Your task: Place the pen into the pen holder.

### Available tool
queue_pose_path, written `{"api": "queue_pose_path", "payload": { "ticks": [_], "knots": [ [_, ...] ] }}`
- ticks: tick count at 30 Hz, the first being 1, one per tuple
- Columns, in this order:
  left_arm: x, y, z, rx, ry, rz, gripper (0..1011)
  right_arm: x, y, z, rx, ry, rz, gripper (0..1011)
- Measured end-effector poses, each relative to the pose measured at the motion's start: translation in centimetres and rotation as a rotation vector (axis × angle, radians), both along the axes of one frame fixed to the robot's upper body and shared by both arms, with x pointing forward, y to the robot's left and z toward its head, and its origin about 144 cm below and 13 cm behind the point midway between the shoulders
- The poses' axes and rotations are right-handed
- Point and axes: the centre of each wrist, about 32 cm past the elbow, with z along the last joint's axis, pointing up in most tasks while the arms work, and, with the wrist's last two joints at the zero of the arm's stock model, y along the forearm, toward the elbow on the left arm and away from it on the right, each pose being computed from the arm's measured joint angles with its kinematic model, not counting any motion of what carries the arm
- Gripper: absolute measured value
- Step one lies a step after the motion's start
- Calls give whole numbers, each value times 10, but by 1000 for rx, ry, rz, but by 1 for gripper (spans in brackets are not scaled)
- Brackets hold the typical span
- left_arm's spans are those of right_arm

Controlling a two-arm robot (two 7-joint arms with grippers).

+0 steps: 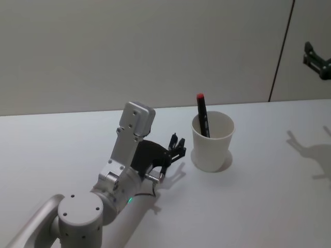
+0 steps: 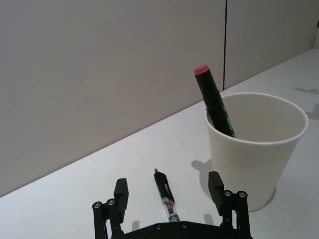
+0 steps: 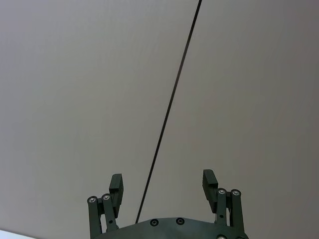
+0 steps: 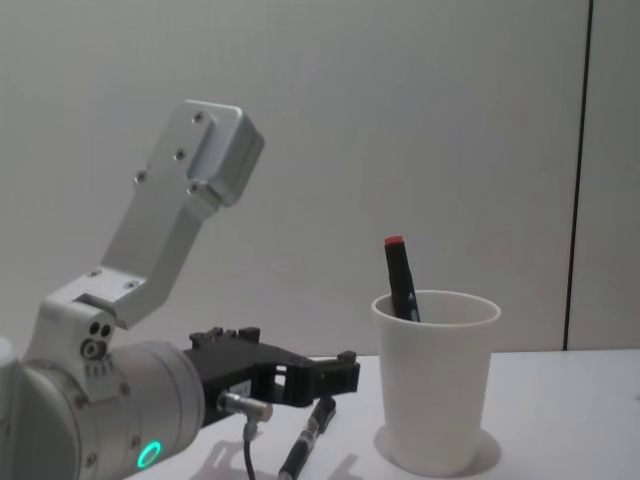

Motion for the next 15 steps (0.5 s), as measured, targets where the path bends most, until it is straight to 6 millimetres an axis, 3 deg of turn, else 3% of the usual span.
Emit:
{"api": "queue_pose_path", "payload": {
  "ticks": [15],
  "knots": [
    [-8, -8, -7, 10, 60, -9, 1004, -3, -2, -5, 7, 8, -2, 1001]
  ]
}}
